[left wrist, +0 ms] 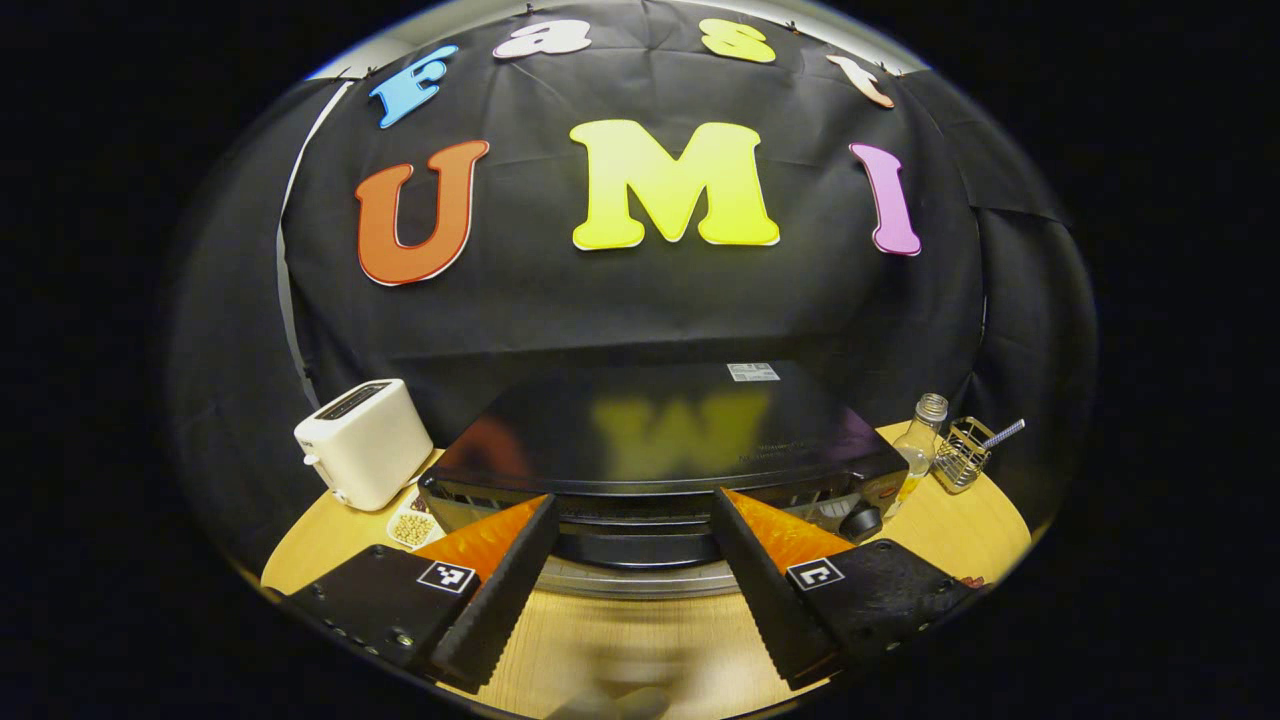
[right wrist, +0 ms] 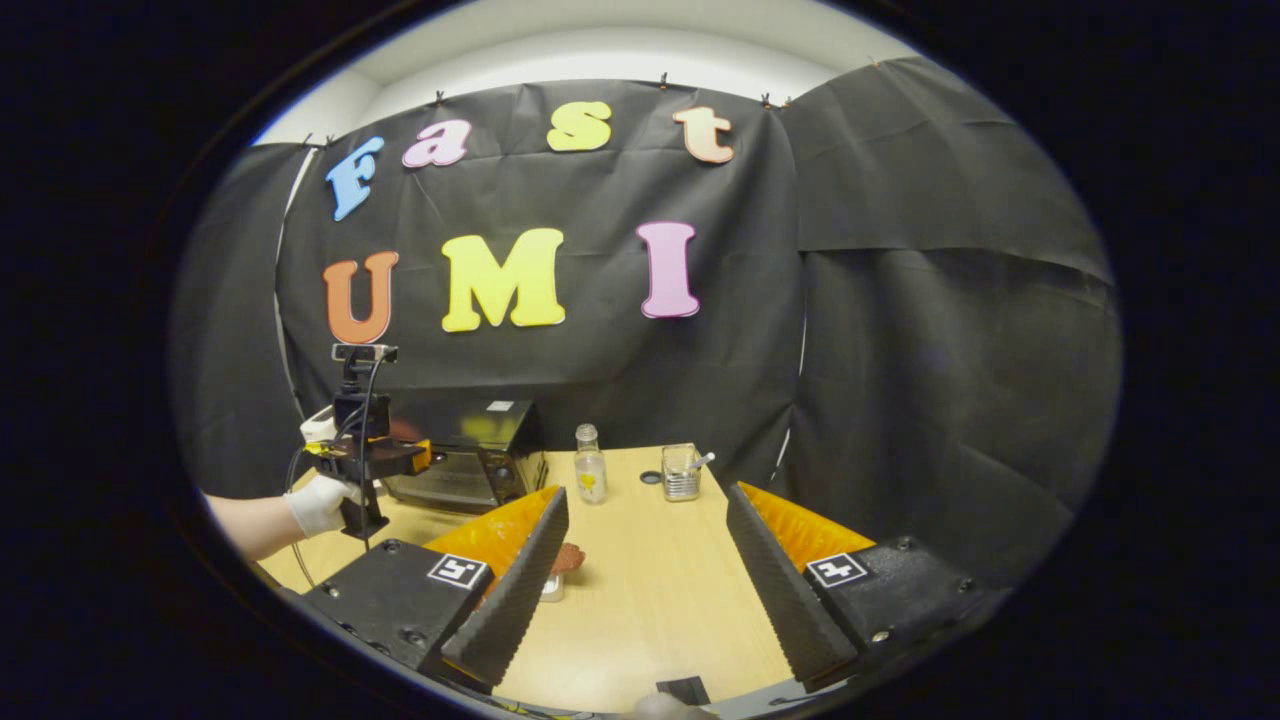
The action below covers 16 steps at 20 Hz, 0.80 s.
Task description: Open the electric oven with the left hand, put the food in, and close the electric oven.
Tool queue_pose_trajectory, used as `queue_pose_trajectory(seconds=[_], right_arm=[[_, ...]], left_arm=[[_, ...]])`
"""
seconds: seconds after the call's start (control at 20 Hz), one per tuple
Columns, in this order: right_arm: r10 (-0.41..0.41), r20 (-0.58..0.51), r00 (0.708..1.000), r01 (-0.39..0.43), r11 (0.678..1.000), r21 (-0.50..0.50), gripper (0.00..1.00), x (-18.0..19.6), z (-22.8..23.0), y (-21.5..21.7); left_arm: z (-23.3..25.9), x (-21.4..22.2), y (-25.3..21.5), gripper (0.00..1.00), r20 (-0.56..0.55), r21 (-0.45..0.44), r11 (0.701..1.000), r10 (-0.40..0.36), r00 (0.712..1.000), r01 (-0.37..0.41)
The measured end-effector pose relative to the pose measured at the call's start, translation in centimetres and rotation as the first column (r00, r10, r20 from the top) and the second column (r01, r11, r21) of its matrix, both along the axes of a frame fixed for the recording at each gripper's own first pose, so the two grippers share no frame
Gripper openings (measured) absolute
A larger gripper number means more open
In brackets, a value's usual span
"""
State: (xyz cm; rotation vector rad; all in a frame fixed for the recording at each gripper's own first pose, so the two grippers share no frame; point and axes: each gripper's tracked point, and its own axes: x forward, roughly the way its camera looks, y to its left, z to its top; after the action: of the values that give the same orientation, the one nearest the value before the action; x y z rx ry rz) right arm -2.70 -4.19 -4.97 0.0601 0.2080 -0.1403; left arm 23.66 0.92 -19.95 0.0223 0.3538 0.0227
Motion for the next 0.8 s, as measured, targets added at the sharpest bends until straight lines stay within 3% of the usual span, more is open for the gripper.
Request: queue_pose_trajectory(seconds=[0.3, 0.35, 0.4, 0.6, 0.75, 0.8], right_arm=[[0.029, -0.020, 0.999, -0.029, 0.999, 0.018, 1.00, -0.8, -1.4, 0.9], [0.033, -0.021, 0.999, -0.032, 0.999, 0.019, 0.96, -0.8, -1.5, 1.0], [0.037, -0.024, 0.999, -0.036, 0.999, 0.019, 1.00, -0.9, -1.6, 1.1], [0.048, -0.028, 0.998, -0.047, 0.999, 0.018, 0.96, -1.5, -1.9, 1.3], [0.062, -0.031, 0.998, -0.062, 0.998, 0.013, 1.00, -1.8, -2.1, 1.6], [0.064, -0.030, 0.998, -0.064, 0.998, 0.015, 0.96, -2.0, -2.0, 1.7]], left_arm=[[-1.4, -4.0, -0.2, 0.97, -0.014, 0.002, 1.000, -0.014, 1.000, 0.014], [-1.7, -4.7, -0.1, 0.97, -0.013, 0.000, 1.000, -0.017, 1.000, 0.017], [-2.0, -5.3, 0.0, 0.97, -0.015, -0.004, 1.000, -0.018, 1.000, 0.018], [-4.0, -8.1, -0.1, 0.97, -0.039, -0.008, 1.000, -0.022, 0.999, 0.022], [-5.9, -10.0, -0.2, 0.97, -0.087, -0.020, 1.000, -0.015, 0.996, 0.014], [-6.4, -10.5, -0.3, 0.97, -0.100, -0.038, 0.999, -0.011, 0.995, 0.007]])
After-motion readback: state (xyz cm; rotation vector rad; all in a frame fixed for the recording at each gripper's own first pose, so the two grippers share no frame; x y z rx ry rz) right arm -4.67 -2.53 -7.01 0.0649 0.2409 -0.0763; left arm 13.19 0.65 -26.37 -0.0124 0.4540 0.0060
